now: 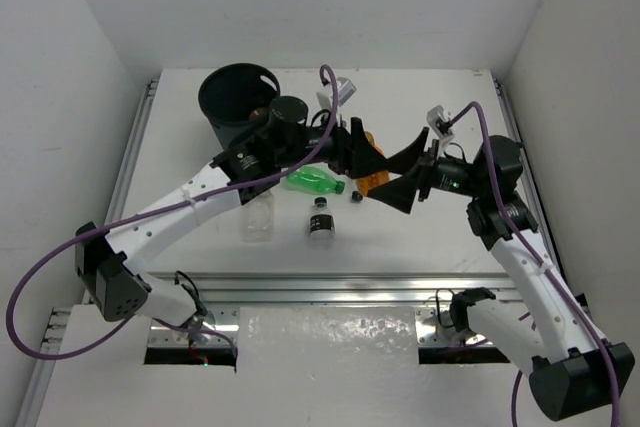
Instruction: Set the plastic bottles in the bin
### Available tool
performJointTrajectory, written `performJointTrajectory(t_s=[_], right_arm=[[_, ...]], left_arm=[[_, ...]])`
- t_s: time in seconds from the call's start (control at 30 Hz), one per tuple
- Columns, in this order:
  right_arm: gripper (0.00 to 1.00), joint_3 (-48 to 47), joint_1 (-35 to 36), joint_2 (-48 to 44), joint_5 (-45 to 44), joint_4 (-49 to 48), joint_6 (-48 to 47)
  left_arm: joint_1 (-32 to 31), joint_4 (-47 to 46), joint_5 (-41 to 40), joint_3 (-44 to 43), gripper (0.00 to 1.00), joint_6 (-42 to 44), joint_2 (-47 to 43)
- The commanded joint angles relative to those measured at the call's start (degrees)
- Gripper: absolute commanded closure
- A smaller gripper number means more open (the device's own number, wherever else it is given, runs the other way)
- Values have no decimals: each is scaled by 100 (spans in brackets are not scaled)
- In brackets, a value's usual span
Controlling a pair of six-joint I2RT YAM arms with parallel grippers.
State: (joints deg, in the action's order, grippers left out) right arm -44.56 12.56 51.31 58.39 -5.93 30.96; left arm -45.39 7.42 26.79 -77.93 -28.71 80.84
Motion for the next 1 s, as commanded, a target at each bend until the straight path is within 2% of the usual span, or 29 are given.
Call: performJointTrajectory(t_s=[0.0,0.03,0.07,0.1,0.13,0.17,0.2,0.23,0.37,0.47,0.53,0.57,0.63,0.67,0.8,0.83,0.87,0.97], right_arm=[[1,-71,80,-244,-458,-94,-45],[1,-149,89,-279,-756,447,-125],[1,-202,80,-332,-1412,714,-308],[1,-264,80,-341,-1818,1326,-371],[1,-369,80,-341,-2684,1593,-432],[1,-396,80,-341,-3049,1795,-450],[1,-431,72,-306,-3323,2067,-459],[1,-431,89,-280,-3586,2140,-503],[1,-265,80,-34,-3529,2054,-459],[1,34,89,63,-3159,1432,-346],[1,254,80,247,-3062,1140,-179],[1,220,89,370,-3062,1051,-135],[1,36,98,914,-3332,1173,-55],[1,-235,115,1142,-3743,1408,-20],[1,-843,247,2537,-4535,1648,138],[1,-983,404,2768,-4747,1779,147],[1,-1307,492,2997,-5002,1858,121],[1,-1810,695,3858,-5566,1930,59]], left_arm=[[3,431,-1283,-468,100,111,-59],[99,714,-1673,-582,100,129,-103],[222,1030,-2451,-861,100,111,-112],[606,1660,-2842,-1029,100,42,-121],[845,1927,-3176,-1292,100,-3,-121],[1126,2147,-3710,-1399,100,-29,-130],[1650,2506,-3968,-1670,100,-29,-112],[1899,2649,-4136,-1812,100,-29,-86],[3251,2931,-4392,-2278,100,-90,282],[3772,3080,-4296,-2849,98,-109,913],[3888,3230,-4200,-3367,86,-91,1275],[3923,3309,-4156,-3543,67,-48,1625],[3923,3467,-4068,-3957,47,-21,1873],[3923,3468,-4006,-4001,36,-21,1987],[3923,3310,-3821,-3800,21,-47,1901],[3923,3292,-3795,-3774,10,-47,1857],[3923,3301,-3786,-3739,3,-47,1848],[3923,3354,-3725,-3651,0,-38,1708]])
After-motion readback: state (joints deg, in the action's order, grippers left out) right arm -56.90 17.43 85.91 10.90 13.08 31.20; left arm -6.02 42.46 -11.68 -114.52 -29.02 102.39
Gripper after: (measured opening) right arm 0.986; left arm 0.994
